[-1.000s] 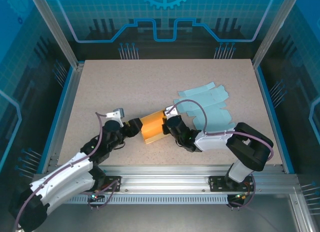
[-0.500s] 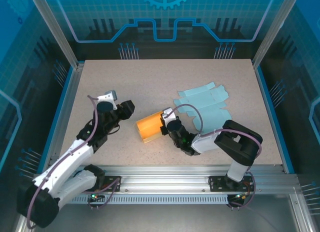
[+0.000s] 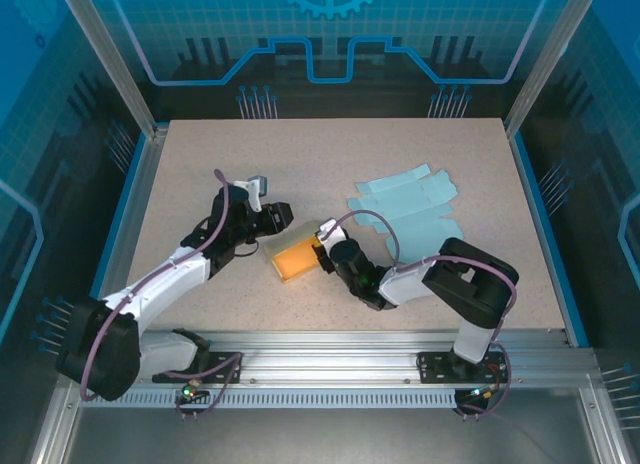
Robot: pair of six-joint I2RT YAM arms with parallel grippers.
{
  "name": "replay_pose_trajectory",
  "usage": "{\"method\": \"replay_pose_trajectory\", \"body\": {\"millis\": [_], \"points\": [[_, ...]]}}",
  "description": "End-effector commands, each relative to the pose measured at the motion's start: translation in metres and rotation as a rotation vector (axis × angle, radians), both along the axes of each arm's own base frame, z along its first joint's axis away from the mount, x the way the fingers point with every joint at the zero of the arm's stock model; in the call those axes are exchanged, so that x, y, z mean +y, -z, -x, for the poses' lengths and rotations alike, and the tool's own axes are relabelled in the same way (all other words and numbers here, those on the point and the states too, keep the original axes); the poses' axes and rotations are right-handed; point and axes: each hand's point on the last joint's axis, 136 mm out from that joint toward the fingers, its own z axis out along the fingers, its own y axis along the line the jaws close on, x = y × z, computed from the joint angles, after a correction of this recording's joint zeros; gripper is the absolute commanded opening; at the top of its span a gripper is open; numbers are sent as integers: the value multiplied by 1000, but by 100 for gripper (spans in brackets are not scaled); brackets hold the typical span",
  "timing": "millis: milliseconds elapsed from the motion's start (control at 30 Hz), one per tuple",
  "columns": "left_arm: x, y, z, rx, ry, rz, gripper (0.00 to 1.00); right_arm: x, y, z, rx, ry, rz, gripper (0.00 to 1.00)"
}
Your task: Fold the paper box
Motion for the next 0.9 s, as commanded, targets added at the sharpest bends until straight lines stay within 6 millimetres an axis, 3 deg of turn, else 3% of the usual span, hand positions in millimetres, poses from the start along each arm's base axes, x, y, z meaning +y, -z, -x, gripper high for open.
{"method": "replay_pose_trajectory", "body": {"millis": [0,167,267,467,667,867], "points": [[-16,-18,2,-48,66,42,36,-3,-15,8,-3,-2,-13,56],[-19,-17,4,-31,87,13,37,-8,-26,21,11,-22,-8,69],[-16,-19,4,-11,91,-36,37,-14,-43,36,14,-48,-1,72],[-4,-22,10,10,72,-112,37,-48,-108,54,52,-41,-72,73],[28,-19,21,54,-66,-192,42,-80,-173,39,232,9,-254,66],[48,-8,36,119,-160,-197,46,-62,-192,14,472,-35,-260,63]]}}
